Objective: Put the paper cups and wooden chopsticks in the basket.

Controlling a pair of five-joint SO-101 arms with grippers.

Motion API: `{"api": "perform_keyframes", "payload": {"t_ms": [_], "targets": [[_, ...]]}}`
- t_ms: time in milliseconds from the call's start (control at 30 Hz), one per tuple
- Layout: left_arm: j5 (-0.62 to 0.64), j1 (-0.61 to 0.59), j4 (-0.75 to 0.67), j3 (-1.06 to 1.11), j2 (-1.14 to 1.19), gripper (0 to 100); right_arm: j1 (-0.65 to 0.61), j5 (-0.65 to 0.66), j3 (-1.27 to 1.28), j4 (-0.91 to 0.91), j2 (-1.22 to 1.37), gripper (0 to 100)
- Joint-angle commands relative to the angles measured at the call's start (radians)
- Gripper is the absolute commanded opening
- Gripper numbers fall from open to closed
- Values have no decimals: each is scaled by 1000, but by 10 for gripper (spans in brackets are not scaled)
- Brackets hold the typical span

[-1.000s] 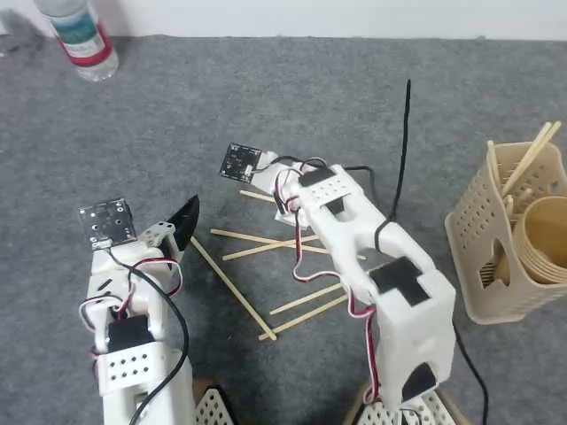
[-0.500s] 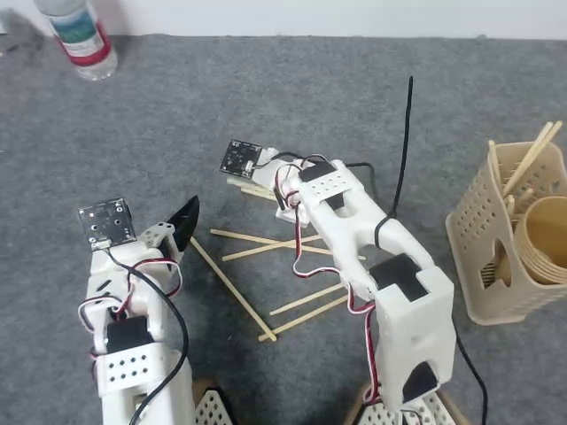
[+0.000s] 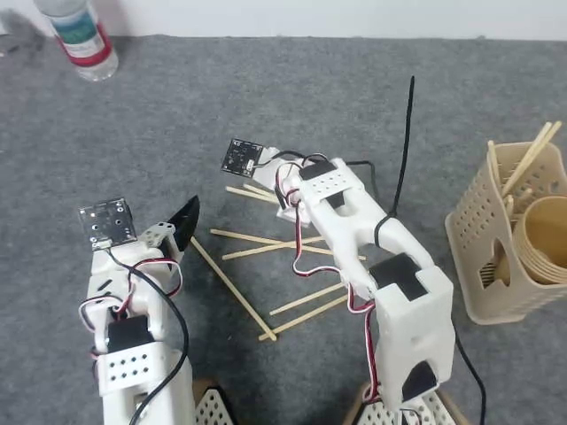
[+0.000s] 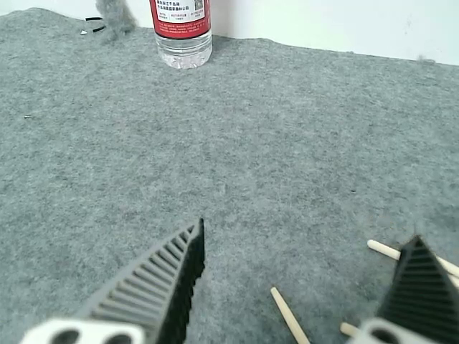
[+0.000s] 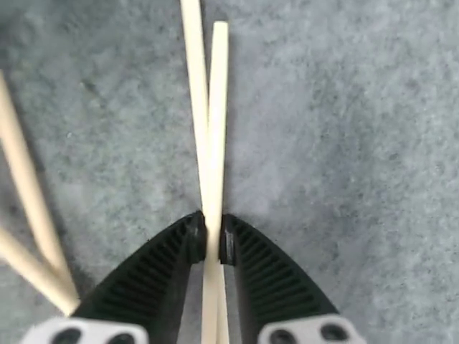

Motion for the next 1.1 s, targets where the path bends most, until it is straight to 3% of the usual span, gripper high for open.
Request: {"api": "perform_keyframes", "payload": {"t_ms": [0,367,533,933,1067], "targets": [[-8,8,0,-22,-14,386,-31,-35,-11,102,-131,8],[-8,8,0,-22,-14,386,-102,-71,287,79,-541,8],[-8,8,0,-22,-14,386,-97,-71,368,-31,-555,8],[-6,9,0,-19,-14,386,-96,-81,373,-47,-562,8],[-8,9,-2,-19,-14,386,-99,-195,370,-56,-588,8]]}}
